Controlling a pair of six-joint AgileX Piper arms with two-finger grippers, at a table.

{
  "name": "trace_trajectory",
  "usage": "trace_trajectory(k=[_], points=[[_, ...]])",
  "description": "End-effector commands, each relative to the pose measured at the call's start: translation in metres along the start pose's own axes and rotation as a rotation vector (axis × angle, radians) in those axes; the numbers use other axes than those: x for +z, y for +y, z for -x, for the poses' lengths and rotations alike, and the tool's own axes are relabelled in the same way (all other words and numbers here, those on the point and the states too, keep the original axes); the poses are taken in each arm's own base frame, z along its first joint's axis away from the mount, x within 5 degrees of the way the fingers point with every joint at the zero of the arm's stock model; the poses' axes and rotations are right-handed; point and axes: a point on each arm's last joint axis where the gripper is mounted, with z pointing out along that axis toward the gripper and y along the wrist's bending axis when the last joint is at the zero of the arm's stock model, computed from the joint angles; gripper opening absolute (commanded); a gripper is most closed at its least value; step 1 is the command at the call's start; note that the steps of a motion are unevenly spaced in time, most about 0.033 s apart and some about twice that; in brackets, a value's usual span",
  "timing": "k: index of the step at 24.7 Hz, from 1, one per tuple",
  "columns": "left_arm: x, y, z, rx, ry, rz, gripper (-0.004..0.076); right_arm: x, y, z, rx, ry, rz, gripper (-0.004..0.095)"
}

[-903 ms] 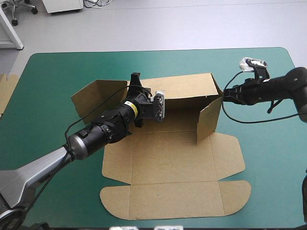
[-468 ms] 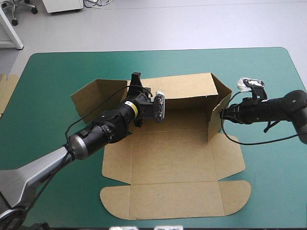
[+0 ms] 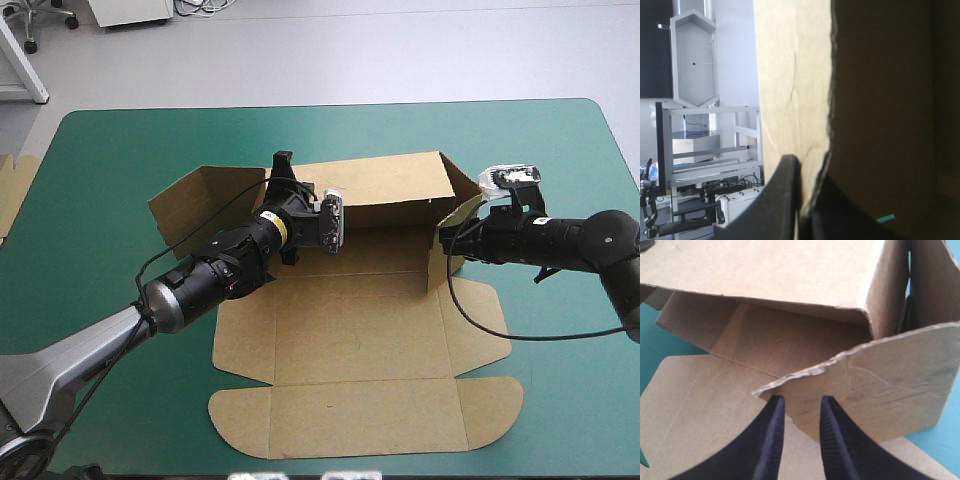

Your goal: Fold the box

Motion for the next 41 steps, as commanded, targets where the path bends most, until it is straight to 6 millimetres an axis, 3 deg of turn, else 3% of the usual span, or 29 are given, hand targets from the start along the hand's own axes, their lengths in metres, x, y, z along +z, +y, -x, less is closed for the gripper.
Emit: trace_trajectory(k=[1, 4, 9, 13, 20, 28, 32, 35, 41], points=[[-0.005, 0.003, 0.0, -0.081, 0.003, -0.003, -0.001, -0.019, 0.013, 0.008, -0.013, -0.15, -0.03, 0.0239], [-0.005, 0.003, 0.002, -0.081, -0.01, 0.001, -0.001, -0.011, 0.013, 0.006, 0.01, -0.189, -0.038, 0.0239], [-0.005, 0.003, 0.002, -0.081, -0.01, 0.001, -0.001, 0.023, 0.023, 0.006, -0.001, -0.178, -0.009, 0.0239], [-0.005, 0.003, 0.002, -0.079, -0.01, 0.001, -0.001, 0.028, 0.032, 0.004, -0.026, -0.153, 0.019, 0.0239], [-0.005, 0.003, 0.002, -0.079, -0.01, 0.001, -0.001, -0.023, 0.059, 0.013, -0.156, -0.273, -0.01, 0.0239], [-0.005, 0.003, 0.002, -0.079, -0.01, 0.001, -0.001, -0.059, 0.05, 0.008, -0.209, -0.3, -0.253, 0.0239], [-0.005, 0.003, 0.002, -0.079, -0.01, 0.001, -0.001, -0.07, 0.036, 0.015, -0.115, -0.333, -0.363, 0.0239], [-0.005, 0.003, 0.002, -0.079, -0.01, 0.001, -0.001, -0.08, 0.021, 0.03, -0.064, -0.33, -0.446, 0.024], [-0.005, 0.003, 0.001, -0.076, -0.003, 0.001, -0.001, -0.093, -0.008, 0.084, -0.017, -0.322, -0.473, 0.0239]])
